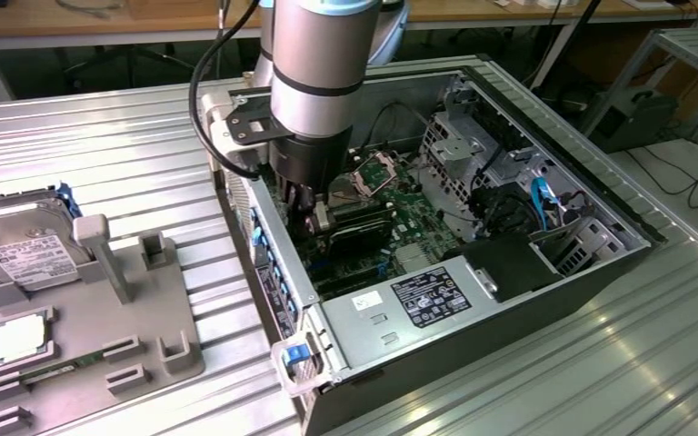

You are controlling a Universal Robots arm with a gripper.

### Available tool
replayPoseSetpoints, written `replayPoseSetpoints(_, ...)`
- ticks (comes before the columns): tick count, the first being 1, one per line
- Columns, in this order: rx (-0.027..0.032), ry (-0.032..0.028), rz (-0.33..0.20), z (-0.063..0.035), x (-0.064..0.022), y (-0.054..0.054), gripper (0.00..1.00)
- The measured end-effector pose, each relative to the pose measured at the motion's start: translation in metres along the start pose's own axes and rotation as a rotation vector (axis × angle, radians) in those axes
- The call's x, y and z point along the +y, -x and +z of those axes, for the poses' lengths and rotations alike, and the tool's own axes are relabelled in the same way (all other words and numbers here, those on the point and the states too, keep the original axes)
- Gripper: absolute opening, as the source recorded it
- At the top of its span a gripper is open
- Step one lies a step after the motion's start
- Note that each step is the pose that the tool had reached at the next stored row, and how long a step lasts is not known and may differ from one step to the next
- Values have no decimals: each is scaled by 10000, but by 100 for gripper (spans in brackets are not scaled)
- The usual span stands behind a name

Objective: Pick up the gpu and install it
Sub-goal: 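Press down on the gpu until it lock into place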

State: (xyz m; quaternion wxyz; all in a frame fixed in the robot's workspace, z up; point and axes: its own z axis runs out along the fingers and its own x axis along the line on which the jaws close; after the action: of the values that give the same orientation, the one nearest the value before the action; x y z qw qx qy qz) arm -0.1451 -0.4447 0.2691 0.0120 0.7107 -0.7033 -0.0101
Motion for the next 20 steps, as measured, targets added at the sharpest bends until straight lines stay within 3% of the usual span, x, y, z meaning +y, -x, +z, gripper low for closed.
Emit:
replayPoseSetpoints(8,4,3,-1,-69,2,33,11)
replayPoseSetpoints(11,4,3,-2,-143,4,37,11)
replayPoseSetpoints(17,5,26,0,-384,11,38,11)
replayPoseSetpoints(20,6,31,0,-384,11,31,11)
